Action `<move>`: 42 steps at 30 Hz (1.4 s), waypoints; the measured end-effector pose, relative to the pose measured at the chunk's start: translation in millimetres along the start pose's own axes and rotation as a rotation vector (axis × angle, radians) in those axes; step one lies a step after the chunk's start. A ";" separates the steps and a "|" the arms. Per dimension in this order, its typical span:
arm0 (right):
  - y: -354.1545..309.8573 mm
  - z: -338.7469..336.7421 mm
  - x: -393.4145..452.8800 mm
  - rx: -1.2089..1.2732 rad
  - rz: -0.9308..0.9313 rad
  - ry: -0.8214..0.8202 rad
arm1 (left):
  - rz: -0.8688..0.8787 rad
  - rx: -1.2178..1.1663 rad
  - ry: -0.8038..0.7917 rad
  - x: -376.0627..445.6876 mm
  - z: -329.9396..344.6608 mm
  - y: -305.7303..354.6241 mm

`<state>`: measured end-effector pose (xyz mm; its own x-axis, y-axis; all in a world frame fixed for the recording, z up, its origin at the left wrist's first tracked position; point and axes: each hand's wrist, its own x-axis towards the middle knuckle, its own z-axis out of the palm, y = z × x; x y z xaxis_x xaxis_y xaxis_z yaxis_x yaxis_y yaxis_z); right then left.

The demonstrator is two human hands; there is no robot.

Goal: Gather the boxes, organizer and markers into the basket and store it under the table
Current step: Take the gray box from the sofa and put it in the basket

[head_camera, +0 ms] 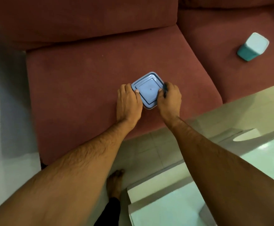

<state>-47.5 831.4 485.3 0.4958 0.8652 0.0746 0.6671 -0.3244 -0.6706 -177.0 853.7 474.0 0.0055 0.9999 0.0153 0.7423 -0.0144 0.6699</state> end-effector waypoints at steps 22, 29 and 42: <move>97.8 -110.9 -290.1 0.080 0.046 -0.035 | -0.103 -0.102 0.017 -339.1 -14.6 -11.0; 122.3 -160.4 -378.0 0.041 0.029 0.013 | -0.130 -0.170 0.010 -446.8 -25.2 -3.0; 239.5 -256.7 -510.3 0.005 -0.066 0.079 | -0.112 -0.223 -0.032 -621.7 3.9 52.8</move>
<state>2.0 214.1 476.1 0.4934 0.8518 0.1761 0.6968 -0.2659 -0.6661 -138.7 231.4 496.9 -0.0442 0.9950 -0.0895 0.5735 0.0986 0.8132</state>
